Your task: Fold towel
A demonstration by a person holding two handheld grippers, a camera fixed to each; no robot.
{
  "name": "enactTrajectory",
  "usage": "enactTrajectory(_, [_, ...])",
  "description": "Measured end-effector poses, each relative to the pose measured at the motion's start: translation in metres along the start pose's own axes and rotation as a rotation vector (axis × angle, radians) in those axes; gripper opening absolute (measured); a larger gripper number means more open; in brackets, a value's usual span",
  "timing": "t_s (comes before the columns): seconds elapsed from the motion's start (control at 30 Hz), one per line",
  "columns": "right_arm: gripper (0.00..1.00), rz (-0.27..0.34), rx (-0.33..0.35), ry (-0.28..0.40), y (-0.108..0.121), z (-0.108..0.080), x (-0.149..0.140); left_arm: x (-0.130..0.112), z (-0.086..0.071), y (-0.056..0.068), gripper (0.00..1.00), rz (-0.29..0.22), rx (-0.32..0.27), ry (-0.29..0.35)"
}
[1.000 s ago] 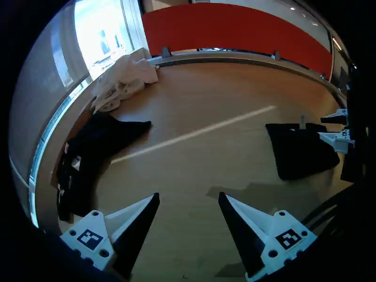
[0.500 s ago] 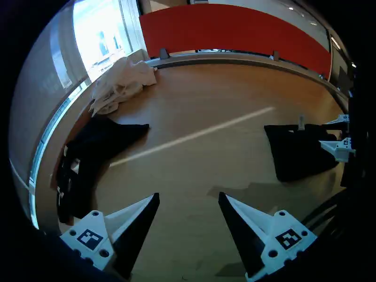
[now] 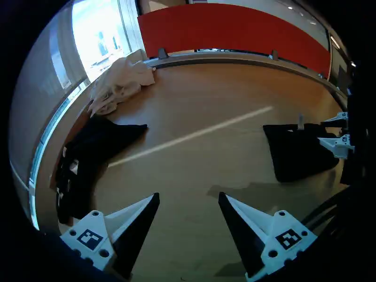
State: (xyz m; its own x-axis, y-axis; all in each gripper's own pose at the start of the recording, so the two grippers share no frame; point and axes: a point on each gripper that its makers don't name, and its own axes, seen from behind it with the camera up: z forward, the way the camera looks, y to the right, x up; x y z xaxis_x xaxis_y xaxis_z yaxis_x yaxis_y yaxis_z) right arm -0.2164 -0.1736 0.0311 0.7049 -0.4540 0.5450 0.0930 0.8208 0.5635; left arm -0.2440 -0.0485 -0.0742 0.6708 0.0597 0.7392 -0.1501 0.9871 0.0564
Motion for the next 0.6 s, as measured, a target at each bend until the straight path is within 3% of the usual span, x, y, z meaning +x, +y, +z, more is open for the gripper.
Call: enactTrajectory(0.6, [1.0, -0.026, -0.029, 0.012, 0.025, 0.015, 0.028, 0.002, -0.002, 0.0, 0.93, 0.008, 0.0, 0.002])
